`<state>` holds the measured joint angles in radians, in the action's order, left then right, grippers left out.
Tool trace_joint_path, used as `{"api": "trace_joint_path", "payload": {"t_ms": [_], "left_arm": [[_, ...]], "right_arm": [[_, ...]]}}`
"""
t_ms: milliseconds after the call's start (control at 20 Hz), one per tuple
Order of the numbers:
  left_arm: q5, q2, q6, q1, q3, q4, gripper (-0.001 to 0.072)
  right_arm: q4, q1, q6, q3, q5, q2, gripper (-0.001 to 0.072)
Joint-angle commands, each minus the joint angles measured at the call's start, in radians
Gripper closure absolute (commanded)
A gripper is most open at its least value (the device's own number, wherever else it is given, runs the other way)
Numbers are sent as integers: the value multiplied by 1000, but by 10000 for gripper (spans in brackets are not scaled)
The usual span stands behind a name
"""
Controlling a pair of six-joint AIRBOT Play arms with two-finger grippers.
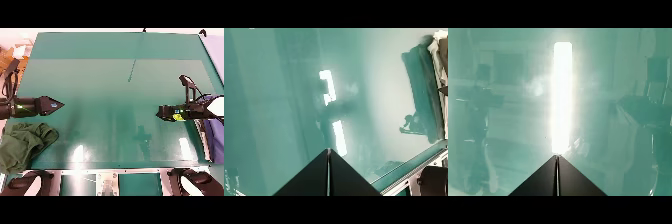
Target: Fold the shirts.
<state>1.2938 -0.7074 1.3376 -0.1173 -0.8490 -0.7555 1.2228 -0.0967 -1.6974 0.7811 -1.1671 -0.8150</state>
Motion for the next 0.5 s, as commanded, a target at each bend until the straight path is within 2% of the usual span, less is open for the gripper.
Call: {"api": "trace_joint_path", "payload": {"t_ms": [0, 100, 150, 300, 400, 450], "left_arm": [[1, 1, 0, 0, 0, -1, 685], [28, 1, 18, 0, 0, -36, 686], [61, 1, 92, 0, 0, -129, 686], [197, 1, 349, 0, 3, -729, 686], [240, 1, 459, 0, 31, -1104, 673], [241, 1, 481, -3, 64, -1199, 310]], "right_arm": [[0, -1, 0, 0, 0, 1, 693], [0, -1, 0, 0, 0, 1, 693], [0, -1, 0, 0, 0, 1, 693], [0, -1, 0, 0, 0, 1, 693], [0, -1, 0, 0, 0, 1, 693], [0, -1, 0, 0, 0, 1, 694]]}}
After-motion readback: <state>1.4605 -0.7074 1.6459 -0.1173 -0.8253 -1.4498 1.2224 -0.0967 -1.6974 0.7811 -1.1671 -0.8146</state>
